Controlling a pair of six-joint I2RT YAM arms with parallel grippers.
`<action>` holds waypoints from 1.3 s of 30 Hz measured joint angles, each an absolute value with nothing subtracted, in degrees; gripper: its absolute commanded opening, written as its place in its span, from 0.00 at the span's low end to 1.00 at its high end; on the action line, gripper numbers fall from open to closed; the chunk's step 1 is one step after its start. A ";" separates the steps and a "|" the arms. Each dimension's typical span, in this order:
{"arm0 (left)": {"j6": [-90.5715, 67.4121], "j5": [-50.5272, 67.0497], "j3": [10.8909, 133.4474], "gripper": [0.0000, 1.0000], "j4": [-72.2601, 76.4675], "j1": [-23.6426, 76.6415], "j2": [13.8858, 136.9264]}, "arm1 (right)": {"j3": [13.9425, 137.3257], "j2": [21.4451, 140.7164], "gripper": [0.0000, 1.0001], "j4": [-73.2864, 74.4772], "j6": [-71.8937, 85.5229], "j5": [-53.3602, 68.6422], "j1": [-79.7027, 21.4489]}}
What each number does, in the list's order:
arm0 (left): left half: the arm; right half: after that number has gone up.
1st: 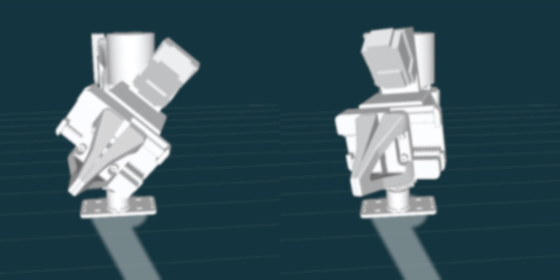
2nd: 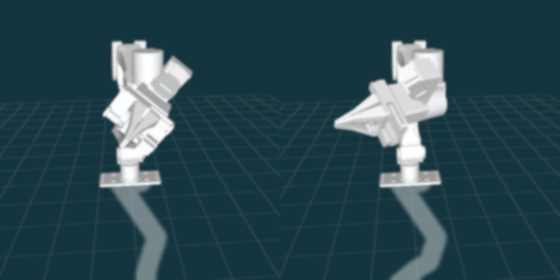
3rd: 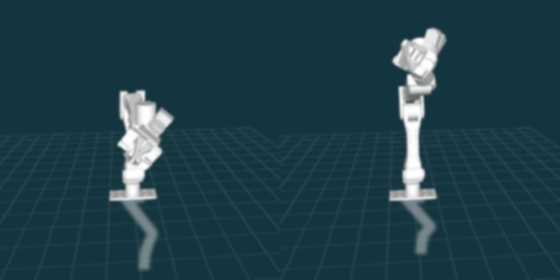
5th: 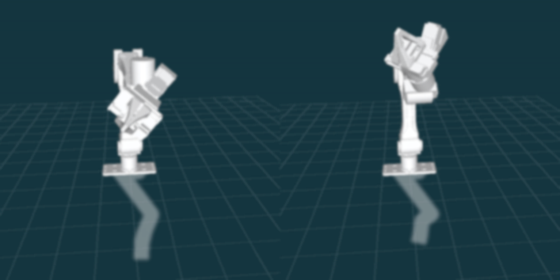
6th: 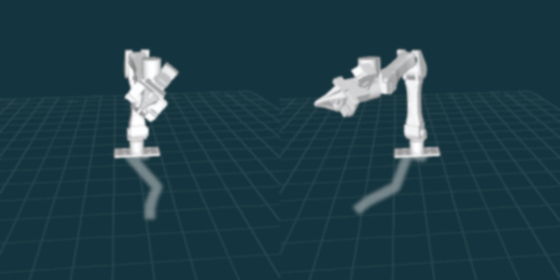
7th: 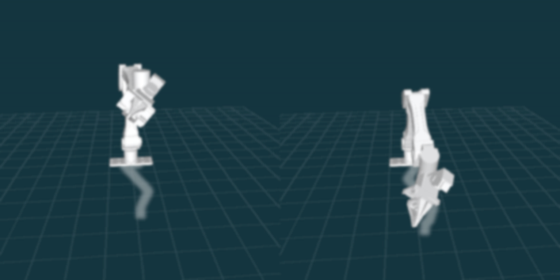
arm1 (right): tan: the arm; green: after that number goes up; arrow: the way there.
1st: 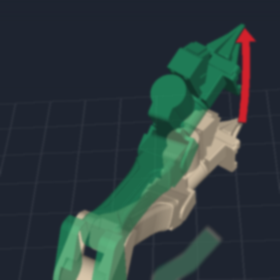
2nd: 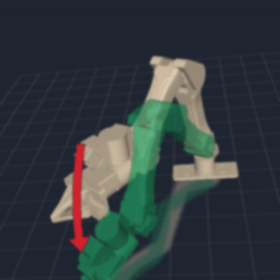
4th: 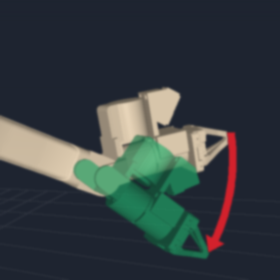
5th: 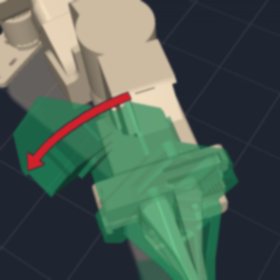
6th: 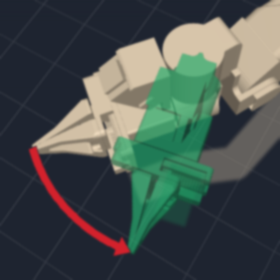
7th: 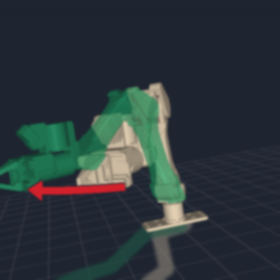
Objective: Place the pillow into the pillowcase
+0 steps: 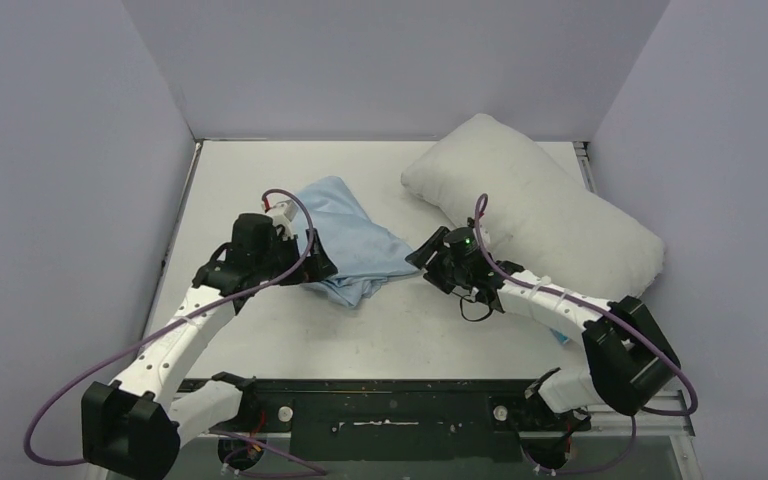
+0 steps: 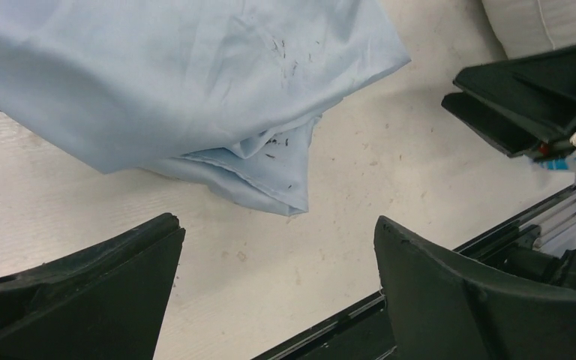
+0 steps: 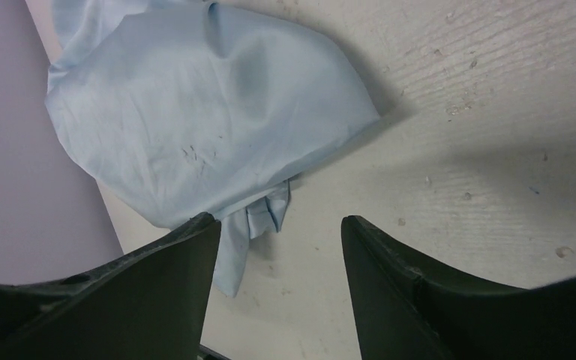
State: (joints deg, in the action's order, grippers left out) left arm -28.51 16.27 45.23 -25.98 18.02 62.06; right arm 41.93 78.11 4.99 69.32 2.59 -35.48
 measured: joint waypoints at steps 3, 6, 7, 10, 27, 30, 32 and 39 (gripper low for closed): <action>-25.43 15.46 45.69 0.97 -27.79 18.65 60.16 | 41.71 80.79 0.54 1.34 72.99 1.02 -36.07; -24.12 15.09 45.56 0.97 -28.99 19.44 58.96 | 41.71 83.64 0.51 -1.52 76.16 -0.05 -36.25; -23.73 15.00 45.56 0.97 -29.19 19.55 58.63 | 41.71 84.68 0.51 -2.11 77.19 -0.27 -36.40; -23.24 13.50 45.56 0.97 -29.80 19.90 57.93 | 41.71 87.64 0.51 -3.09 79.57 -0.84 -36.47; -23.07 7.49 45.56 0.97 -31.44 22.52 55.00 | 42.17 93.69 0.48 -4.54 81.89 -8.38 -36.47; -23.03 7.33 45.56 0.97 -31.42 22.52 54.30 | 42.68 94.50 0.44 -5.28 81.21 -8.91 -36.47; -23.00 7.33 45.56 0.97 -31.46 22.52 54.33 | 43.22 95.50 0.34 -5.87 80.29 -9.23 -36.47; -23.00 6.24 45.56 0.97 -31.55 22.31 54.33 | 44.31 96.47 0.01 -5.98 75.64 -11.66 -36.47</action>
State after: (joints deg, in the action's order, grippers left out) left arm -23.00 6.24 45.56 -31.55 22.31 54.33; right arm 44.31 96.47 -5.98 75.64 -11.66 -36.47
